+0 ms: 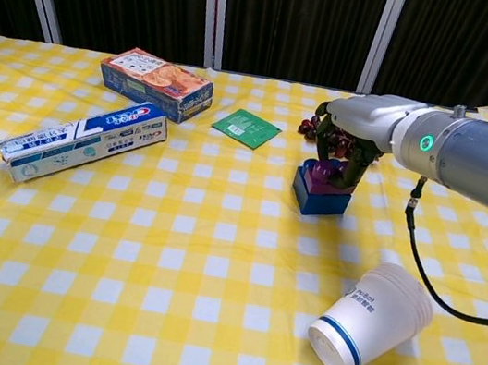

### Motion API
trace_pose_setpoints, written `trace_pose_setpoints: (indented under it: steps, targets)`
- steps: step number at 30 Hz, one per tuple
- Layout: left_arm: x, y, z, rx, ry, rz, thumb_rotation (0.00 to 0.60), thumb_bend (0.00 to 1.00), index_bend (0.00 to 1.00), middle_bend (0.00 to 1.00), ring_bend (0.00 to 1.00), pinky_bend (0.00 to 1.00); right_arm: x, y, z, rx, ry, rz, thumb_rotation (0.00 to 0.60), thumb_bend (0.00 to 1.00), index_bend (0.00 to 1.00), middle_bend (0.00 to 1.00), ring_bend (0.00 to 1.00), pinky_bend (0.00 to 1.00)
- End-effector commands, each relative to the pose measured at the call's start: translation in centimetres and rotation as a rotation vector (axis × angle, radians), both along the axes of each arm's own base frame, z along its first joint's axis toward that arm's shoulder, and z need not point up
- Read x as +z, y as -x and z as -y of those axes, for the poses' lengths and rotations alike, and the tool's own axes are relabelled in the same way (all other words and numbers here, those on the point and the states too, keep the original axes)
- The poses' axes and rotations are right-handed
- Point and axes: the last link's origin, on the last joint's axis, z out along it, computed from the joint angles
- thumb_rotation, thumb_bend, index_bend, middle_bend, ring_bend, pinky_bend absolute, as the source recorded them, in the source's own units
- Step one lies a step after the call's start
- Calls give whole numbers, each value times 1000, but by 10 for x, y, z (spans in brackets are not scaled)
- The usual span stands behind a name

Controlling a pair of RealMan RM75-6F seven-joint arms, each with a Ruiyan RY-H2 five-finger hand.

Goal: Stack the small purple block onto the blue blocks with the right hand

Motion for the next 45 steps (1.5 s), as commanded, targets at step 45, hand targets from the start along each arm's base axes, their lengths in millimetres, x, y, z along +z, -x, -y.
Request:
trace_pose_setpoints:
  steps: [45]
  targets:
    - [-9,-9,-1,-29,33,-4,600,0,62,0,0,42,89,-2,-29,55,128,158,600,407,195,0,0,0]
